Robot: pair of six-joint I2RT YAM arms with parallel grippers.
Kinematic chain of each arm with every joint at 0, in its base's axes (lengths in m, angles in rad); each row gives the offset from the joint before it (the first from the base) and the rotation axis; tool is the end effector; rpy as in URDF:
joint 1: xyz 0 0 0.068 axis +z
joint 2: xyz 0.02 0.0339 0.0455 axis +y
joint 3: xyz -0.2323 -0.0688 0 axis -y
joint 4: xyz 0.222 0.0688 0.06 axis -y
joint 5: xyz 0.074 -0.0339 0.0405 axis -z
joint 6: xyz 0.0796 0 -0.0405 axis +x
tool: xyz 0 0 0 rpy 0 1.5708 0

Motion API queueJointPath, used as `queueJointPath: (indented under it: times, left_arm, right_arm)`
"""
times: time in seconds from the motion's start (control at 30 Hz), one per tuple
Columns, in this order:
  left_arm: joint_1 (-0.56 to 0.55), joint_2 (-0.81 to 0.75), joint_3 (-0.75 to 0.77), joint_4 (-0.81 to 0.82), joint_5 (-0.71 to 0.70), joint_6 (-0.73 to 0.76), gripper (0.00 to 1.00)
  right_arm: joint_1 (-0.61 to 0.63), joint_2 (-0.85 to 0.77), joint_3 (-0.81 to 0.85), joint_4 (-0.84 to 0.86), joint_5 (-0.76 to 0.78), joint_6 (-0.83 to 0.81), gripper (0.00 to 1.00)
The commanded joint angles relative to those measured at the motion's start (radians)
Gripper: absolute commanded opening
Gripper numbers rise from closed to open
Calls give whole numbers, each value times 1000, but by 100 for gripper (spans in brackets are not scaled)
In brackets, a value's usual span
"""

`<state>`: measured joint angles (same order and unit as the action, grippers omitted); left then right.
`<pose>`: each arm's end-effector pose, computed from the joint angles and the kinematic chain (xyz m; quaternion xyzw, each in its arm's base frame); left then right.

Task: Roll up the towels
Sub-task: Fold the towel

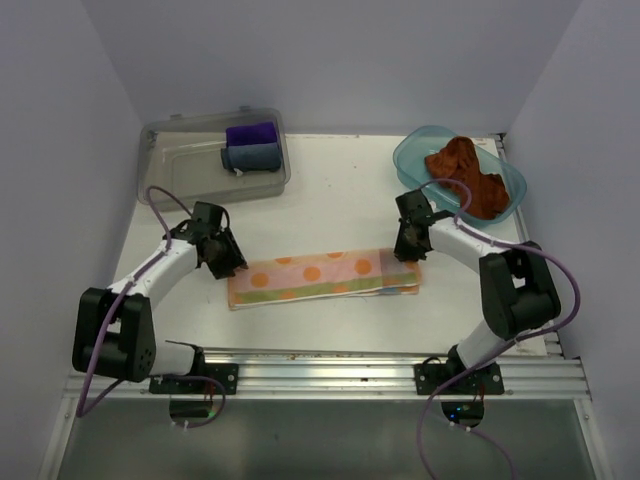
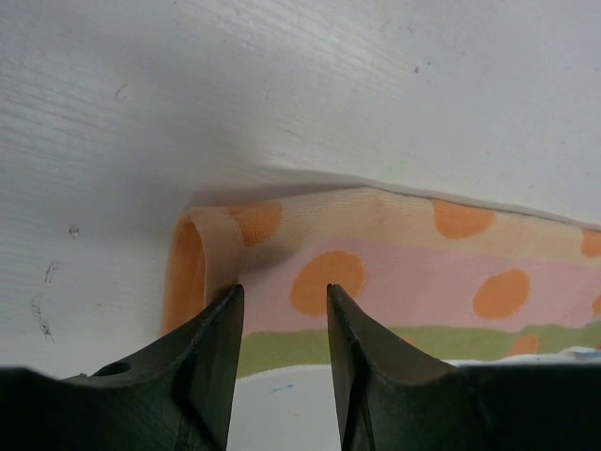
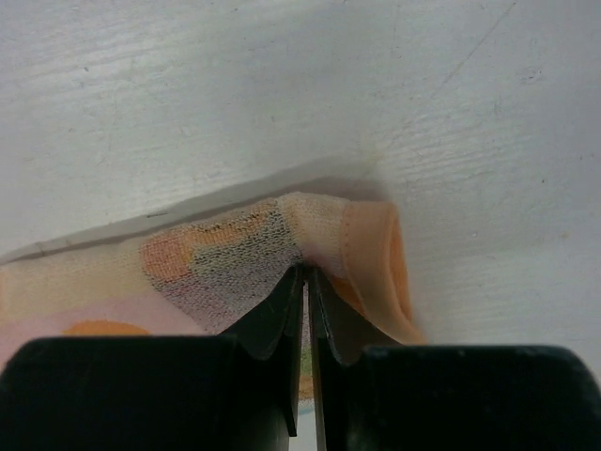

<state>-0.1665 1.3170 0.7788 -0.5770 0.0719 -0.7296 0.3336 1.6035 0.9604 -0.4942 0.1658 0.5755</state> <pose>0.2461 -0.0472 0.1383 -0.2627 0.9375 -0.1293 0.1882 0.2928 0.0876 0.1222 0.1351 0.9640 0.0214 0.2281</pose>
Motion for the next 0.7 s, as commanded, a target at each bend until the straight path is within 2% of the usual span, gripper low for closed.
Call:
queueJointPath:
  times: [0.0,0.07,0.17,0.3,0.33,0.4,0.53,0.67]
  left_arm:
    - [5,60,19,68,-43,35,44]
    - [7,103,22,71,-55,36,44]
    - [7,122,43,40,-67,42,43]
    - [7,67,74,-17,-119,48,43]
    - [7,29,80,-29,-129,47,45]
    - [7,-10,94,-56,-136,47,46]
    - [-8,-91,91,-70,-101,35,47]
    - [-74,-93,48,-32,-54,6,47]
  right_arm:
    - [-11,62,-6,51,24,-6,10]
    - [-13,75,-14,43,26,-3,8]
    - [-13,-2,-48,36,18,-6,8]
    - [-11,-157,-72,-29,61,-26,18]
    - [-11,-210,-78,-46,70,-29,24]
    - [-11,-247,-106,-56,67,-37,30]
    - [-11,-303,-170,-67,8,-25,32]
    - [-10,-339,-236,-43,-31,7,32]
